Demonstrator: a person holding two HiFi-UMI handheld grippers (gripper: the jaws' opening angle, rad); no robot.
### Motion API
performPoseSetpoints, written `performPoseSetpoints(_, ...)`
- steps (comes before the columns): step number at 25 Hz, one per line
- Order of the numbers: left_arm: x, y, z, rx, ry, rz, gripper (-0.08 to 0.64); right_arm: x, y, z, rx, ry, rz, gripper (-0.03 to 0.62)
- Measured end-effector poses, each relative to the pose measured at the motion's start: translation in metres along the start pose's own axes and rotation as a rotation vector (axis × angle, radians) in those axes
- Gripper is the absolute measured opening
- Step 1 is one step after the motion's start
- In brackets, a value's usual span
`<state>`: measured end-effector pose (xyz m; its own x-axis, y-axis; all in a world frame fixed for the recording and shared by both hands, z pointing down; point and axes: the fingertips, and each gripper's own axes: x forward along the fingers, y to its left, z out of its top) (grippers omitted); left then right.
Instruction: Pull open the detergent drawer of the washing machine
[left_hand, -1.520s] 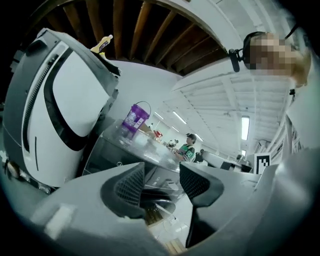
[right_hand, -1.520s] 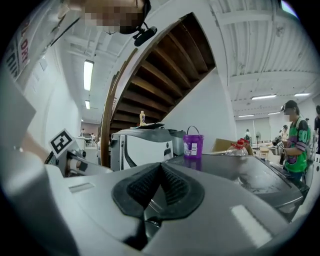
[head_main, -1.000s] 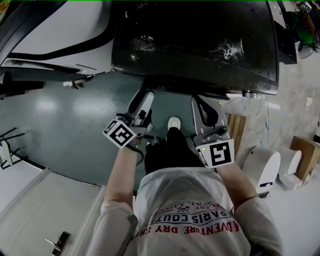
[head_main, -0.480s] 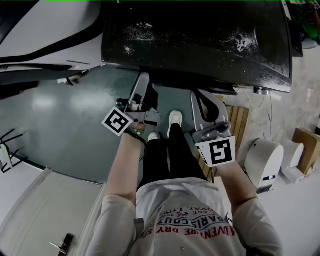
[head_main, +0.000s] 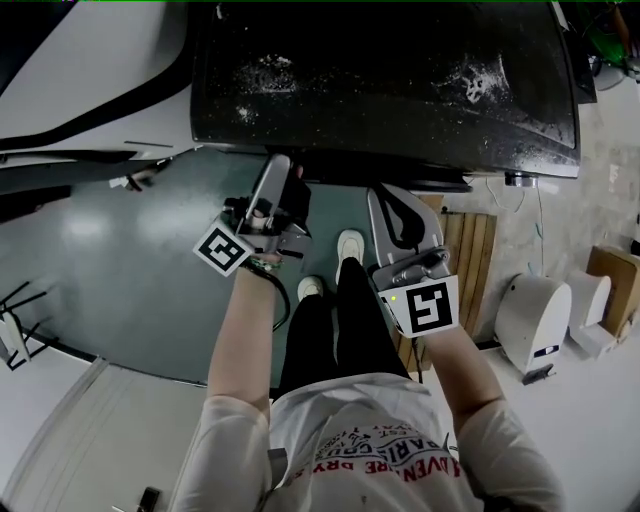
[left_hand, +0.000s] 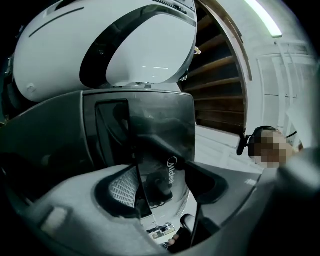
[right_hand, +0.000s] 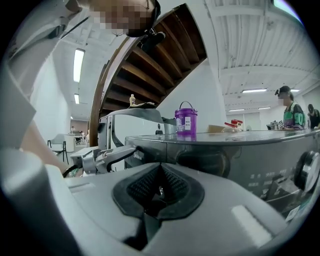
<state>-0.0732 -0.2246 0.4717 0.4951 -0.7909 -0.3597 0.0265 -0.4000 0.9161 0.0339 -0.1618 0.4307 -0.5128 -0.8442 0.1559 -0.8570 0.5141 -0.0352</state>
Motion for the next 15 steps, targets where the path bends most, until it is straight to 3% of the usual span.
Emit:
performPoseSetpoints(7, 0.001, 0.001, 0.000, -0.015, -0.033, -0.020, 0.278, 0.004, 0.004, -0.012, -0.025, 0.000, -0.030, 0.000)
performPoseSetpoints(15, -0.001, 0.002, -0.001, -0.022, -0.014, -0.023, 0.256, -0.009, 0.007, -0.016, -0.060, 0.007, -0.070, 0.000)
